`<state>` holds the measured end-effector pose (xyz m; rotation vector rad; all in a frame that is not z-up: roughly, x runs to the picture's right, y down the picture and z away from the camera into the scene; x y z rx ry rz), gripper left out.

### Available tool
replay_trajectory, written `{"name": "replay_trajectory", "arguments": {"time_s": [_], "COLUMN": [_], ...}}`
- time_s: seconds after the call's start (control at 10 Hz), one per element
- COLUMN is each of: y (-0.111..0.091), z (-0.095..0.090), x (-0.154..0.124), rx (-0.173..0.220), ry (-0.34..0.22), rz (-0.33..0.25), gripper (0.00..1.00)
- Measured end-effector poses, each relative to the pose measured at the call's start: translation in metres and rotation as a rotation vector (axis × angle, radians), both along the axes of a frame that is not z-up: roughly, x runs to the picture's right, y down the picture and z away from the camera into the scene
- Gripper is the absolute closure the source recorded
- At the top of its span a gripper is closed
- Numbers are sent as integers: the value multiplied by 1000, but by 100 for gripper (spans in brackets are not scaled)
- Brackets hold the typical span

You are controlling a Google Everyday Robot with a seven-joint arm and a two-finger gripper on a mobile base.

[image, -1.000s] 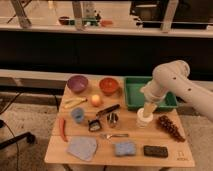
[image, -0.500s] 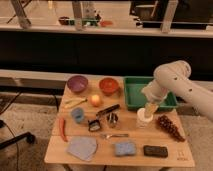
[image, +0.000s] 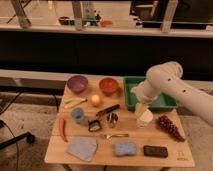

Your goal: Place banana in plastic cup

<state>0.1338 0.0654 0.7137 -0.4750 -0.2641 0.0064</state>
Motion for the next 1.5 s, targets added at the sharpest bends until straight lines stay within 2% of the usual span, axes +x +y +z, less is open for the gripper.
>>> {"name": "replay_trajectory", "arguments": {"time_s": [0.3,0.5,0.7,1.2,1.5], "y": [-8,-14,-20,-21,-17], "z": [2,12,29,30,32], "x": [-76,-106,-122,-118,-124], "rx": [17,26,30,32,52], "ry": [-104,-166,-204,-199,-200], "rz": [-4,0,-6,-1,-15], "gripper": [20,20,20,20,20]}}
